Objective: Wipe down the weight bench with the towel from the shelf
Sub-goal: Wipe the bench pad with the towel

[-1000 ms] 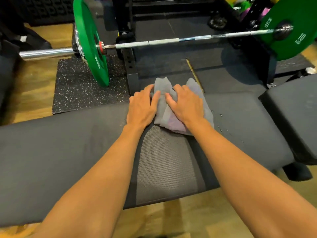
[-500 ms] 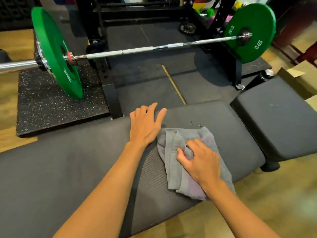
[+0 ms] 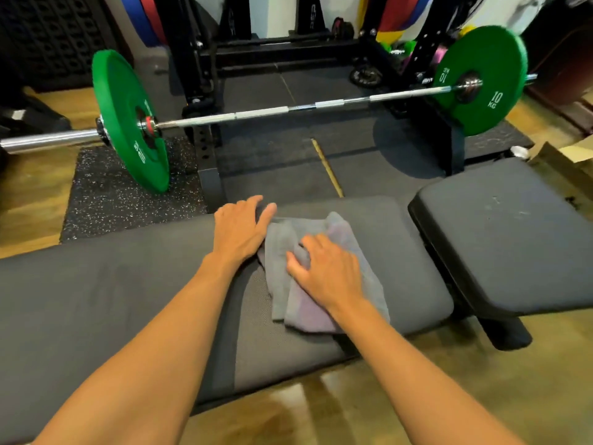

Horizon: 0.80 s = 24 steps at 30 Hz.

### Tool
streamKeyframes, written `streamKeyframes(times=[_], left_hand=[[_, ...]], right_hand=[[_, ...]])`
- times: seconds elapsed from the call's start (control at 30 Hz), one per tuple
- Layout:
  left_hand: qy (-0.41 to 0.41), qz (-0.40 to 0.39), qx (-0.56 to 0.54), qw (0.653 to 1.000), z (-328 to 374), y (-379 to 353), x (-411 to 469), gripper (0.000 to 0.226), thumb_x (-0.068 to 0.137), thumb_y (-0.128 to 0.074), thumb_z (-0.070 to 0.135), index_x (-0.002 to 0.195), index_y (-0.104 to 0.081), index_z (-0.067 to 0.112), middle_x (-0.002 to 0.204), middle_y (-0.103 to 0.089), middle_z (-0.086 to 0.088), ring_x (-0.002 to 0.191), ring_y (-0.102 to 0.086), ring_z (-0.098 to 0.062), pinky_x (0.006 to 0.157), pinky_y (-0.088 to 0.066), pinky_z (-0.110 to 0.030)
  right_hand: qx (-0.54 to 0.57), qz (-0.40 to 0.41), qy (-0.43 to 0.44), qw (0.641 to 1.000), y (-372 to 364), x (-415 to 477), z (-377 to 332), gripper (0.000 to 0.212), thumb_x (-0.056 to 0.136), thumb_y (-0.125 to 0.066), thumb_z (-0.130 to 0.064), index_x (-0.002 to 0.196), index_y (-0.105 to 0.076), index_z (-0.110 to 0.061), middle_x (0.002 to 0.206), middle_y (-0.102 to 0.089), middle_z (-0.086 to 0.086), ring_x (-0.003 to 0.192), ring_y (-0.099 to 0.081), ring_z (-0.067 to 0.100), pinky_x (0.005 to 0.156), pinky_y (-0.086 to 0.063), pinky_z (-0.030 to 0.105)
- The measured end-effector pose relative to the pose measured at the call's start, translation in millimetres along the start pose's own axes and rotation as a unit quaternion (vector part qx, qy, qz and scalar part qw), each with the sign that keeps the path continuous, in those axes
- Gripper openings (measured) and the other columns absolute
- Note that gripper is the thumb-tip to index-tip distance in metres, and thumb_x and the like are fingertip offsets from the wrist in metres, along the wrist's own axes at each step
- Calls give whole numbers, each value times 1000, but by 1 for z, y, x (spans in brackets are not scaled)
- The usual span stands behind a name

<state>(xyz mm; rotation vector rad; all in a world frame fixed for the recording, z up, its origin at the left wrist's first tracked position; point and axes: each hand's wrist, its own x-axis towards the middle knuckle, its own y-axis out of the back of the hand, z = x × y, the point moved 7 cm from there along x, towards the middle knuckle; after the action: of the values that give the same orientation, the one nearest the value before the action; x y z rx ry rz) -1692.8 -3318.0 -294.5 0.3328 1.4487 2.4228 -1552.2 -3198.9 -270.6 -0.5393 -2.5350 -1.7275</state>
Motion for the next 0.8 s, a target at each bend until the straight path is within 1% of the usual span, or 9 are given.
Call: streamKeyframes(times=[0.07, 0.17, 0.3, 0.4, 0.47, 0.53, 0.6, 0.7, 0.8], left_hand=[[-18, -29, 31, 999, 22, -11, -1, 52, 97, -33, 54, 133, -52, 21, 133, -58, -11, 123, -48, -35, 107, -27, -50], [-45, -50, 33, 997, 50, -25, 2, 52, 97, -33, 54, 130, -54, 20, 131, -57, -10, 121, -47, -33, 105, -27, -45], [-25, 15, 38, 999, 54, -28, 6, 51, 96, -34, 56, 119, -59, 19, 117, -59, -5, 109, -48, -26, 99, -28, -40], [-13, 50, 8, 999, 48, -32, 10, 54, 94, -26, 59, 107, -64, 22, 107, -62, 0, 102, -50, -22, 97, -30, -38], [0, 58, -8, 998, 44, -34, 13, 60, 92, -16, 59, 96, -63, 21, 97, -61, 0, 94, -49, -21, 93, -31, -38], [3, 68, -10, 998, 42, -36, 14, 57, 93, -15, 58, 82, -54, 18, 87, -57, -1, 88, -48, -22, 89, -31, -37], [5, 70, -12, 997, 42, -34, 14, 50, 93, -18, 57, 76, -45, 19, 84, -55, -2, 86, -47, -24, 88, -31, -37], [3, 68, -22, 997, 43, -31, 13, 49, 95, -22, 56, 84, -52, 18, 93, -61, -5, 91, -51, -26, 88, -32, -38], [3, 60, -55, 997, 43, -29, 12, 52, 95, -25, 55, 112, -58, 18, 110, -64, -4, 102, -52, -25, 95, -32, -39]], right_hand=[[-18, 13, 9, 1000, 22, -41, 14, 28, 82, -51, -51, 76, -52, -23, 74, -59, -3, 69, -60, 23, 46, -34, 30], [-26, 26, 23, 999, 41, -75, 28, 28, 82, -55, -48, 71, -52, -22, 66, -52, -6, 57, -53, 16, 41, -29, 26], [-26, 56, 26, 998, 39, -68, 36, 28, 81, -59, -45, 67, -51, -21, 61, -47, -6, 51, -48, 14, 38, -26, 25], [-21, 82, -13, 996, 26, -19, 46, 28, 81, -55, -47, 66, -48, -24, 63, -51, -5, 53, -52, 18, 40, -27, 24], [-24, 91, -23, 995, 14, 37, 51, 27, 80, -53, -47, 68, -52, -23, 68, -59, -3, 59, -58, 23, 46, -29, 25], [-18, 61, -19, 998, -1, 102, 55, 28, 84, -52, -46, 75, -58, -21, 79, -67, 1, 70, -63, 27, 53, -32, 29], [-37, 3, -23, 999, -16, 146, 57, 30, 88, -46, -46, 82, -58, -20, 89, -68, 5, 79, -63, 29, 58, -32, 32], [-37, 9, -28, 999, -9, 135, 55, 32, 90, -46, -47, 89, -60, -18, 91, -65, 6, 81, -61, 29, 58, -38, 35], [-9, 19, -38, 999, 13, 68, 58, 29, 87, -49, -50, 81, -54, -22, 88, -64, -1, 81, -62, 26, 56, -42, 36]])
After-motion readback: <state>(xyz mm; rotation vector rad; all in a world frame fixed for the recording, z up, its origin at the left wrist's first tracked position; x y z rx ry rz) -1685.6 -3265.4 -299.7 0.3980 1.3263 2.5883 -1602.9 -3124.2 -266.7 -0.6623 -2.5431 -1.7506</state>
